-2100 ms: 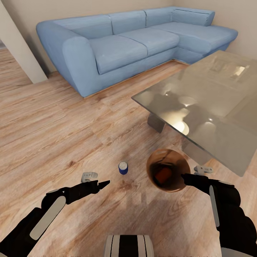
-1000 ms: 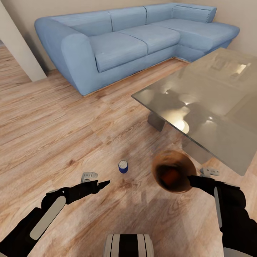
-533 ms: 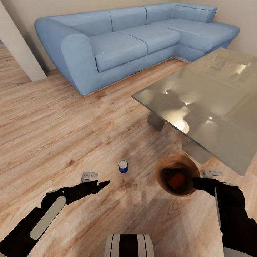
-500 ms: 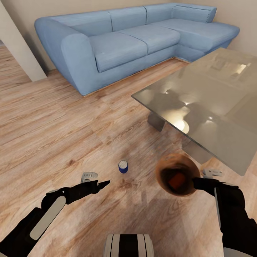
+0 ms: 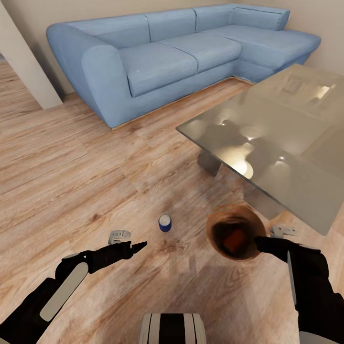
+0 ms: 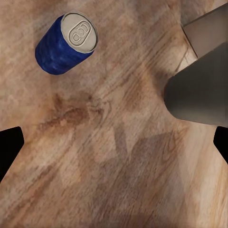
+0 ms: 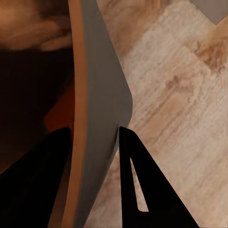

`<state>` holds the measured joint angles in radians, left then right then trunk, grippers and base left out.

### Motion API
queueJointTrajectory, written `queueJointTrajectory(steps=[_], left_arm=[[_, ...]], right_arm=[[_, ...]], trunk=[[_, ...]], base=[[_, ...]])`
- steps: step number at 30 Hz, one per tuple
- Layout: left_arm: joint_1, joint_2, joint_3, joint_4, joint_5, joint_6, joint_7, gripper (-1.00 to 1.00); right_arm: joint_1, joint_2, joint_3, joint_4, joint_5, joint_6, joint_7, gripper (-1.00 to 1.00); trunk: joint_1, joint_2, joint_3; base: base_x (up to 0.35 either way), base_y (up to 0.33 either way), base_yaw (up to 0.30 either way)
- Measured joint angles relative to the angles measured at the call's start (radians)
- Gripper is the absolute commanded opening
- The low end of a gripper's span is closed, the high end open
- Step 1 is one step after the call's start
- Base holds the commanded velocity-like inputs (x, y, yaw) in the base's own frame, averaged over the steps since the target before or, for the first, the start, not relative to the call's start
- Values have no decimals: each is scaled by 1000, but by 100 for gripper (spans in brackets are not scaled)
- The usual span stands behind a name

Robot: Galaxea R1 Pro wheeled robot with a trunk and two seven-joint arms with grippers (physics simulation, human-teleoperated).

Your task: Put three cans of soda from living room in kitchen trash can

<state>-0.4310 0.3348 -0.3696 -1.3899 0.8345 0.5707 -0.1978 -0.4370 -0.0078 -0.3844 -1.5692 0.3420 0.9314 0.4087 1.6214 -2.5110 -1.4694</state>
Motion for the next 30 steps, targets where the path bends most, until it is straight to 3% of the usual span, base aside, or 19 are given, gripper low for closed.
queueJointTrajectory(steps=[3,4,5,7,8,9,12,13,17,21,25,30], left_arm=[[0,0,0,0,0,0,0,100],[0,0,0,1,0,0,0,100],[0,0,0,0,0,0,0,100],[0,0,0,0,0,0,0,100],[0,0,0,0,0,0,0,100],[0,0,0,0,0,0,0,100],[0,0,0,0,0,0,0,100],[0,0,0,0,0,0,0,100],[0,1,0,0,0,0,0,100],[0,1,0,0,0,0,-1,100],[0,1,0,0,0,1,-2,100],[0,2,-1,-3,0,5,-2,100]], right_arm=[[0,0,3,0,-205,16,5,-100],[0,-1,4,0,-219,18,13,-100],[0,-1,2,0,-205,16,5,-100],[0,-4,-2,0,-107,-3,-4,-100],[0,-5,-2,0,-85,-6,-9,-100],[0,-6,-3,0,-86,-7,-6,-100],[0,-7,0,0,-172,9,2,-100],[0,-9,0,0,-178,11,2,-100],[0,-11,-2,0,-112,-3,-3,-100],[0,-10,1,0,-157,6,1,-100],[0,-11,0,0,-131,1,-2,-100],[0,-11,1,0,-146,4,0,-100]], trunk=[[0,0,0],[0,0,0],[0,0,0],[0,0,0],[0,0,0],[0,0,0],[0,0,0],[0,0,0],[0,0,0],[0,0,0],[0,0,0],[0,0,0]], base=[[0,0,0],[0,0,0],[0,0,0],[0,0,0],[0,0,0],[0,0,0],[0,0,0],[0,0,0],[0,0,0],[0,0,0],[0,0,0],[34,30,0]])
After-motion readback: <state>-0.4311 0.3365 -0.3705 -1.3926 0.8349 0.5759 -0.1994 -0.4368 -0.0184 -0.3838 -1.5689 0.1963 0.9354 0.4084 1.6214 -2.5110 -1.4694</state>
